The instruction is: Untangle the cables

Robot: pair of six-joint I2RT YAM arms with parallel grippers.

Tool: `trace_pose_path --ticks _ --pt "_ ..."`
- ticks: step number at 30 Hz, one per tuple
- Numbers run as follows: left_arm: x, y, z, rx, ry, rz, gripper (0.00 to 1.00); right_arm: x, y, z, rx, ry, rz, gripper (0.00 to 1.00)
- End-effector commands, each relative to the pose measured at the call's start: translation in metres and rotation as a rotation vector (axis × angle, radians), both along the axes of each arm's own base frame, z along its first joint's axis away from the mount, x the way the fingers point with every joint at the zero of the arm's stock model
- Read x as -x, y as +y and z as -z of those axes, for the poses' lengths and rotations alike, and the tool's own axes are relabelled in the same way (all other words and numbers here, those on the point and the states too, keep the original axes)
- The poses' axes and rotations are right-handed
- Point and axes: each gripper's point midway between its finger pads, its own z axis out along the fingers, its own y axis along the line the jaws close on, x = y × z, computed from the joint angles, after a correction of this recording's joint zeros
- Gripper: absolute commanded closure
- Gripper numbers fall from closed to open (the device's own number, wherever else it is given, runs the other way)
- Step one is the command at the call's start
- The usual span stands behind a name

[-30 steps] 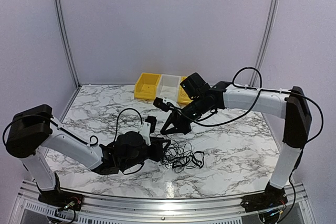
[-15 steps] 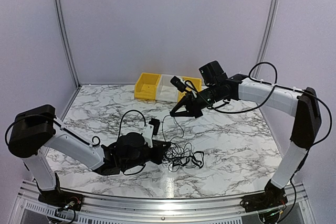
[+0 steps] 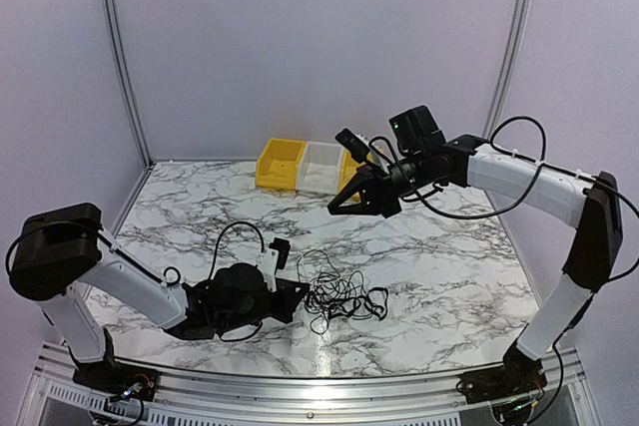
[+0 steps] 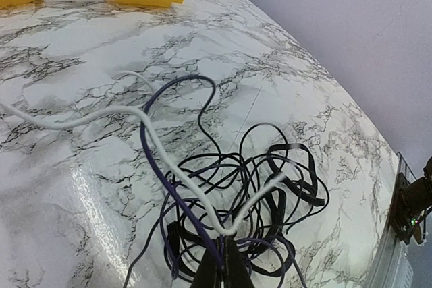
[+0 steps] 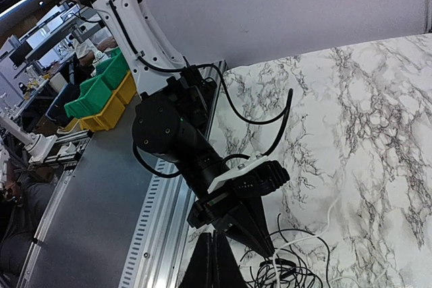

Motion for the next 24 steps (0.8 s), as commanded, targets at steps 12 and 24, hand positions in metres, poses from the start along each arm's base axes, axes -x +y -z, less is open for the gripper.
trace_pose_path --ticks 12,24 --pt "0.0 0.008 -0.004 0.011 0.045 -0.041 1.0 -0.039 -0.033 0.067 0.285 -0.343 0.204 0.75" --pt "-0.007 0.069 0.004 -0.101 0.17 -0.288 0.47 -0.019 0.013 0.126 0.386 -0.256 0.079 0.77"
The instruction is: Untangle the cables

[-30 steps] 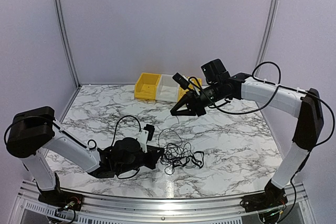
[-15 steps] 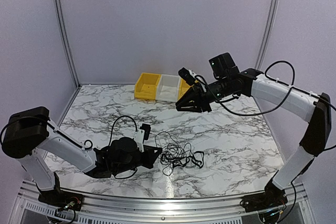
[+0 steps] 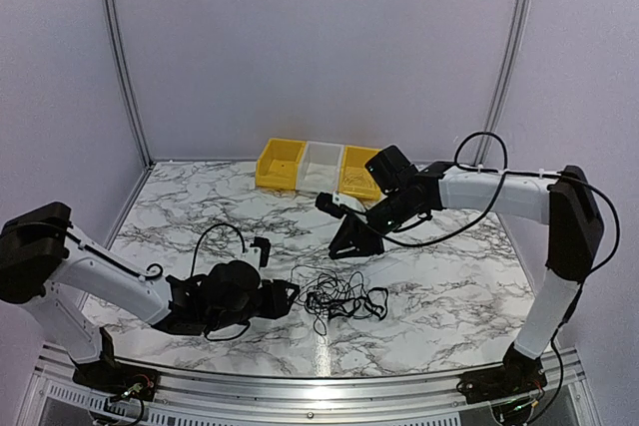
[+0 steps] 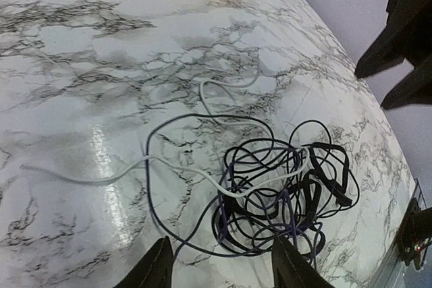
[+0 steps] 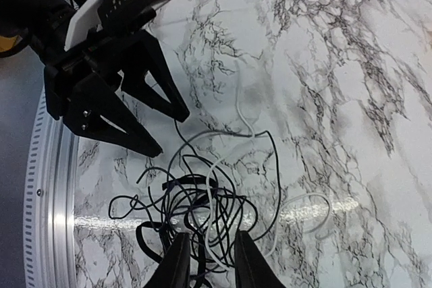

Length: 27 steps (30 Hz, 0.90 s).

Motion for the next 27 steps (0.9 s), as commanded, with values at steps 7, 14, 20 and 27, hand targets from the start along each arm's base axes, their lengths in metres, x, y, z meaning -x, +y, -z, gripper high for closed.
trace_pose_path --ticks 7,14,20,27 --pt "0.003 0.099 -0.004 -0.13 0.064 -0.283 0.4 0.009 0.064 0.022 0.1 -0.042 -0.051 0.81" --pt "-0.004 0.121 0.008 -0.155 0.055 -0.381 0.41 -0.008 0.08 0.063 0.242 -0.016 0.0 0.76" --pt "-0.007 0.121 0.01 -0.177 0.042 -0.38 0.41 -0.012 0.081 0.084 0.324 0.054 0.034 0.68" --pt "-0.006 0.128 0.013 -0.153 0.047 -0.391 0.4 0.002 0.084 0.102 0.384 0.076 0.021 0.6"
